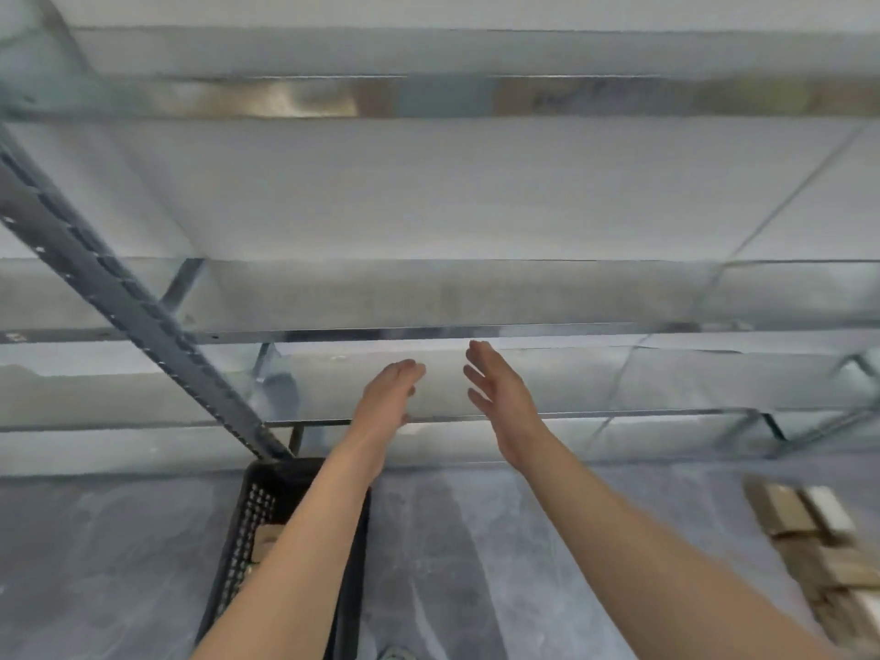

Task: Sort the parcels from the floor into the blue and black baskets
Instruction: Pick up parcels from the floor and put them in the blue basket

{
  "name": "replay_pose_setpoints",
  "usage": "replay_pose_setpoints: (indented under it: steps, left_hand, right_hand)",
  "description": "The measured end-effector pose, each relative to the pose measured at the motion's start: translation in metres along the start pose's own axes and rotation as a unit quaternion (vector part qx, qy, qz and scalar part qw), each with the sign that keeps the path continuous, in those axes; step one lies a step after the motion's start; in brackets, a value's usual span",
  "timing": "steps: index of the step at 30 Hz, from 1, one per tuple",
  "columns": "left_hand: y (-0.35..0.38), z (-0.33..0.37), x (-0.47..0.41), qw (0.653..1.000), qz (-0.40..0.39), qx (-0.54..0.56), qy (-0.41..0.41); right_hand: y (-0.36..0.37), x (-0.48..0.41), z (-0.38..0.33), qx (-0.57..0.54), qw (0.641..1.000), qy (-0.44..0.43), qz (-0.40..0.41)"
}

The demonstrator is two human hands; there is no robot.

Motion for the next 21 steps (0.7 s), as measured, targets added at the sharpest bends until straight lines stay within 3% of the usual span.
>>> replay_pose_setpoints:
  steps: [11, 21]
  left_hand:
    - [0.256, 0.022, 0.06, 0.978, -0.186, -0.091, 0.023]
    - [0.413, -0.005, 0.114, 0.912, -0.348, -0.216, 0.04]
  right_hand:
    - [-0.252, 0.092, -0.051, -0.037, 0.979, -0.066, 0.188]
    - [-0.374, 0.188, -0.049, -0.068, 0.932, -0.092, 0.344]
Point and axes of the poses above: each hand's wrist, its own x-axis away from the middle knuckle, its own y-axis out of the palm, z = x × y, the point moved 1 cm from there along -x, towards the middle knuckle, and after that the axes turned 8 degrees about -y, right-handed, at the moved point
